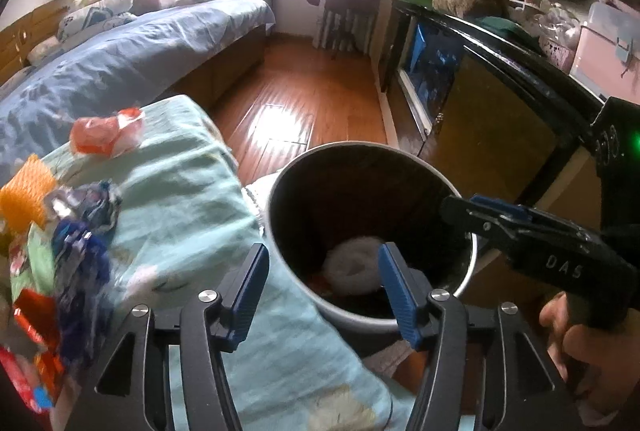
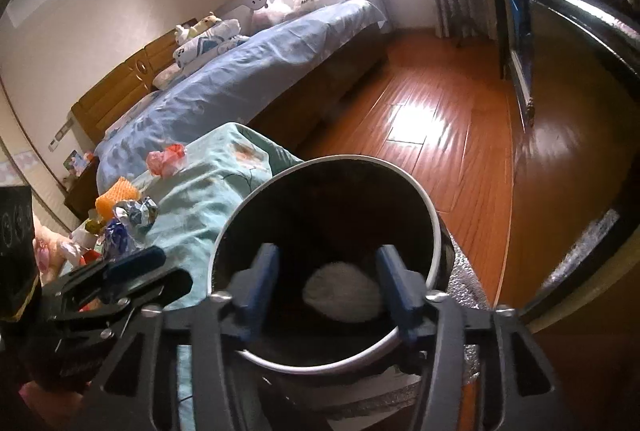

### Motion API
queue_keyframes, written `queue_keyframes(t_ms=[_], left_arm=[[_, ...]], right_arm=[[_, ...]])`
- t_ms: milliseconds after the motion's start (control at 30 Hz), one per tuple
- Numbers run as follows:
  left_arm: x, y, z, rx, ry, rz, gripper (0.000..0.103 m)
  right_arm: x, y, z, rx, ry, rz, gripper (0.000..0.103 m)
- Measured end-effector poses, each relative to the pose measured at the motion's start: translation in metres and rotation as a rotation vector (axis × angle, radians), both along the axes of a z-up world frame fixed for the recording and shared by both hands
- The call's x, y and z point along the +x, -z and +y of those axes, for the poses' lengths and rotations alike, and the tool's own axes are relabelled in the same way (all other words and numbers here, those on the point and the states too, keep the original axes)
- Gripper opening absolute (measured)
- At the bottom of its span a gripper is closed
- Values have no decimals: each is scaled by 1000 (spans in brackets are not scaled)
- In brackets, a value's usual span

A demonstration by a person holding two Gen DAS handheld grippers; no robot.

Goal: Collect trash
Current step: 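Open both tools to drop the bag and foam net into the bin, then grasp the white printed carton with the left tool while the right tool grasps the blue wrapper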

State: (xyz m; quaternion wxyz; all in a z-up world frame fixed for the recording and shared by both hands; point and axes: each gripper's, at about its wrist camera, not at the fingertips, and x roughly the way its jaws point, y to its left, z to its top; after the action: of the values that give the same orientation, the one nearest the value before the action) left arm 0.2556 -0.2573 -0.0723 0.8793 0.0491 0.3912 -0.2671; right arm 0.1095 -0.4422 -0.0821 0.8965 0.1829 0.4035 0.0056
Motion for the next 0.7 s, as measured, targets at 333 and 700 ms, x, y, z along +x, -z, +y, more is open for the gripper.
queue_keyframes(t_ms=[333, 700], left_arm=[[-53, -9, 75, -61, -108, -23, 65], [-114, -24, 169, -99, -283, -51, 66]], right_arm=[[-15, -10, 44, 47, -57, -38, 83], [-18, -14, 116, 81, -178, -48, 83]])
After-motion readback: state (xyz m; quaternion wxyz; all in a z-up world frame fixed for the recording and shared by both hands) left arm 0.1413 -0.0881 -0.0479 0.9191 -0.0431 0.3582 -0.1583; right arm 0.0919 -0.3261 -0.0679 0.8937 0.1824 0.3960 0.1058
